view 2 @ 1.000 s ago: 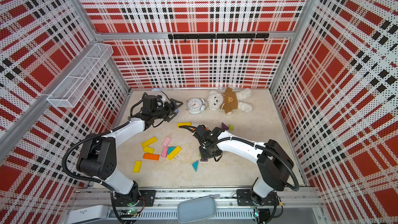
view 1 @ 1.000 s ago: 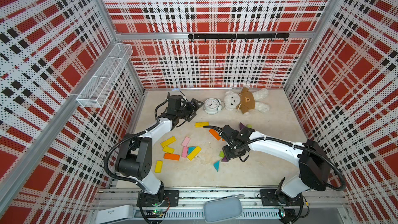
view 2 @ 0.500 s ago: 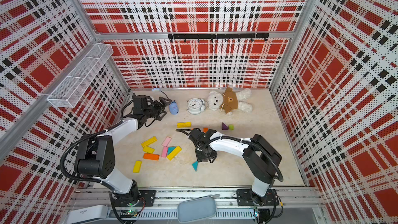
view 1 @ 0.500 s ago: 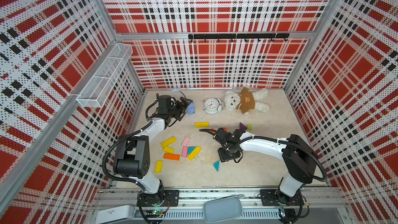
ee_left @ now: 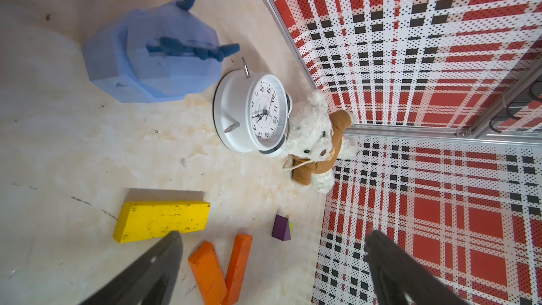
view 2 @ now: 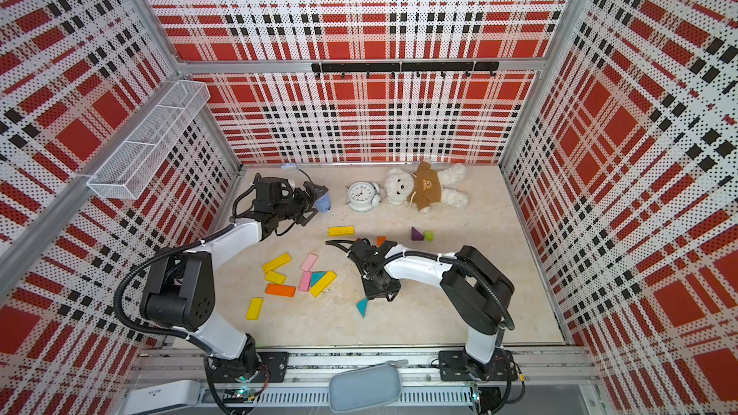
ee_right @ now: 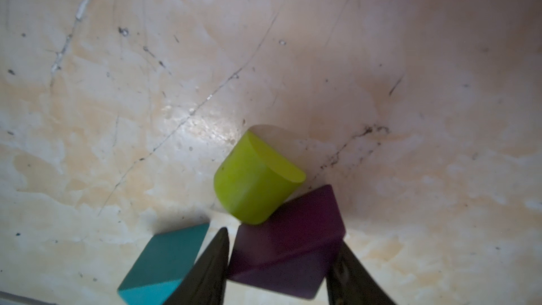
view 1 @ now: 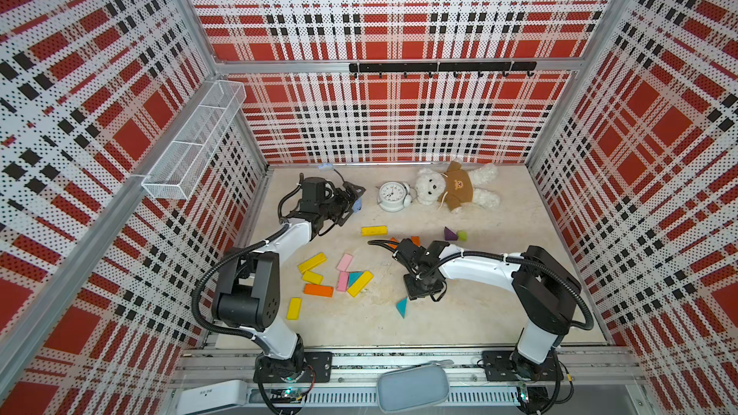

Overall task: Assemble a carrot with building blocks
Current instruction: Pick up the building block from the center of the board.

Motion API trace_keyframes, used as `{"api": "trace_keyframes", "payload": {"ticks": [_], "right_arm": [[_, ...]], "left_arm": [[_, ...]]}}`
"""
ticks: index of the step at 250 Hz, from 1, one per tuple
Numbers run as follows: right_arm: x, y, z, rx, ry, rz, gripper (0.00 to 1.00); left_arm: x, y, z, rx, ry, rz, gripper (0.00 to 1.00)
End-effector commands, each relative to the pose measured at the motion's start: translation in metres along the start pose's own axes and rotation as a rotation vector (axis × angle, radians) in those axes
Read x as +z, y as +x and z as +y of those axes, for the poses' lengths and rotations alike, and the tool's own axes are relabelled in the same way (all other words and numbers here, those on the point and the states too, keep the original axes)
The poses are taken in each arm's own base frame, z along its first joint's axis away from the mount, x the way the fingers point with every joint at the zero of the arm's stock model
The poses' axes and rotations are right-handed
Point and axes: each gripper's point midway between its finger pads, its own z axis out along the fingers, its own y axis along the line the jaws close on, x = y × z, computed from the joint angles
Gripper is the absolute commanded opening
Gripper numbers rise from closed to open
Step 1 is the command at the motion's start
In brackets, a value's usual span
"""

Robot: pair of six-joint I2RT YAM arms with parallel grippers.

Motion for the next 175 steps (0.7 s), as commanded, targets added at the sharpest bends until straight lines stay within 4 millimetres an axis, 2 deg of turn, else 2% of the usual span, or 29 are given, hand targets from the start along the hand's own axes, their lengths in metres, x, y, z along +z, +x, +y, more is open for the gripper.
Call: {"api": "trace_keyframes", "payload": {"ticks": [1,59,175], "right_arm": [[0.002,-0.007,0.0,0.019,0.014,-0.035,0.51],[0.002,-0.006,-0.006,0.027,0.038,-0.046,0.45],[-0.021,-0.011,-0.018,0.044,0.07,-0.12,0.43]], "left_arm": [[0.004,0.003,-0.002,-0.003,0.012,0.012,0.99],[0.004,0.006,-0.004,0.003,0.017,0.018,1.0],[0.004,0.011,-0.015,0.028,0.042,0.03,1.0]]}}
